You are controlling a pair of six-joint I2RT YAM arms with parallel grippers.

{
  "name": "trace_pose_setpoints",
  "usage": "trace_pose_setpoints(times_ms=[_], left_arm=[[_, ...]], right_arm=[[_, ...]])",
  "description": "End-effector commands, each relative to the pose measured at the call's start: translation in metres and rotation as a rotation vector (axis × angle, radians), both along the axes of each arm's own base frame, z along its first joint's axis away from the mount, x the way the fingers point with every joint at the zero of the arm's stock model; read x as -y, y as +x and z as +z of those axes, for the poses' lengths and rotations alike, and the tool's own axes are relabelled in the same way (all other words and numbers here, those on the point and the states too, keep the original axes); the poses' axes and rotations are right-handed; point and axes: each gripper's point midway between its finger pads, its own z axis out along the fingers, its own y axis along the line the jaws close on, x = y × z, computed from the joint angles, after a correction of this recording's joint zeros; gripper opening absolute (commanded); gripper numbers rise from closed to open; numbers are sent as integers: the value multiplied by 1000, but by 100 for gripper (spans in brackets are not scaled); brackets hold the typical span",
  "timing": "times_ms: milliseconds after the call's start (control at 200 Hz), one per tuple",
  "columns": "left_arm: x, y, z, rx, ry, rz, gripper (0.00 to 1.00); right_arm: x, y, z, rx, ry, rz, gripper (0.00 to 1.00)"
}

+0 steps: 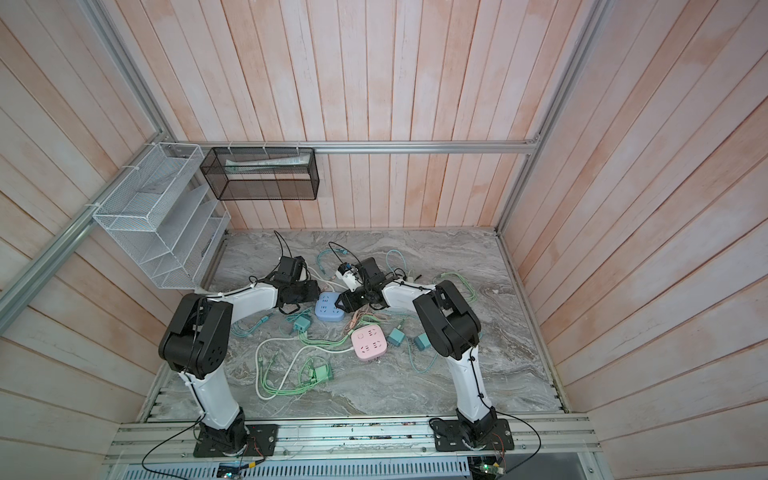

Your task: Pull the plug off the socket

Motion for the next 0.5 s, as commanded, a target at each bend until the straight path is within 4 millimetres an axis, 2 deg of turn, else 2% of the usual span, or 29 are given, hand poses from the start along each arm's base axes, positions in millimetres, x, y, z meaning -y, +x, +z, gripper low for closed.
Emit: trace_pose_setpoints(times_ms=[0,140,175,190,245,495], left_arm=[[3,7,17,30,-18,-3,65],[3,8,29,50,-18,-10,79],[3,9,32,57,-18,-8,85],[3,9,32,59,-18,-7,91],[1,8,36,66,-11,-6,100],[-1,4,50,92,-3,-1,100]], right_arm=[[19,-18,-25,-78,-116,-13,60],[15,-12,-11,-53,-94,-16,61],[14,-10,-7,-47,-87,-18,61],[14,-10,-5,-43,-85,-18,61],[14,-8,2,-32,-78,-23,62],[16,-1,32,20,-44,-41,62]])
